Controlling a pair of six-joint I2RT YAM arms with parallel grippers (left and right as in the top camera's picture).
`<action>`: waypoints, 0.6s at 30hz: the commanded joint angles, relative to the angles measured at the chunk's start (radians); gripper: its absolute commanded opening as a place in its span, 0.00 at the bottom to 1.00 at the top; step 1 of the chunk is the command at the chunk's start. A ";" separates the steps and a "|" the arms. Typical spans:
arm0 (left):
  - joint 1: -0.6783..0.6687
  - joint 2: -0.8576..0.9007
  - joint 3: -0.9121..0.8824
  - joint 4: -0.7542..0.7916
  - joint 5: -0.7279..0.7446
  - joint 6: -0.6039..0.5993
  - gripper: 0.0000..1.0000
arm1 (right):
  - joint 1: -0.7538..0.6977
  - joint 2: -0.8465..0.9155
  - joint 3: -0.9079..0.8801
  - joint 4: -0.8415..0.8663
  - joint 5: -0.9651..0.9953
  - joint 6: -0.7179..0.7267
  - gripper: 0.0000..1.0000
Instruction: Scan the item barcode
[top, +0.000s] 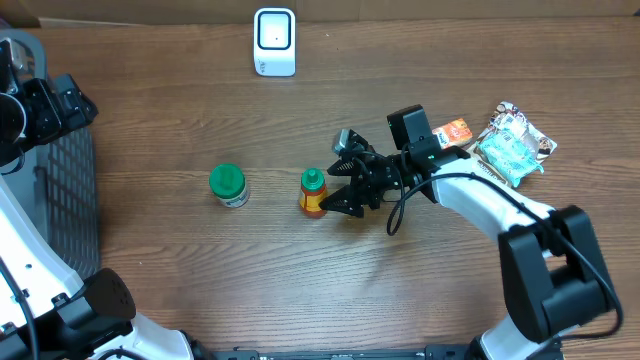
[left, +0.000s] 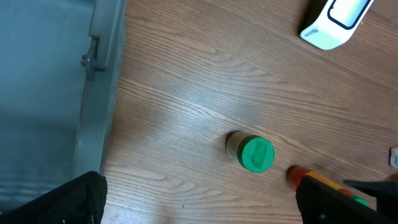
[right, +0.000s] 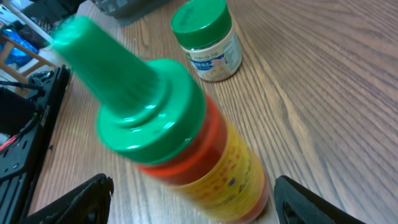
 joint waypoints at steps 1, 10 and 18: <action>-0.001 0.006 -0.004 0.000 0.002 0.019 1.00 | 0.003 0.066 -0.009 0.074 -0.090 -0.012 0.81; -0.001 0.006 -0.004 0.000 0.002 0.019 1.00 | 0.010 0.144 -0.009 0.153 -0.184 -0.012 0.80; -0.001 0.006 -0.004 0.000 0.002 0.019 0.99 | 0.034 0.194 -0.009 0.224 -0.189 -0.011 0.74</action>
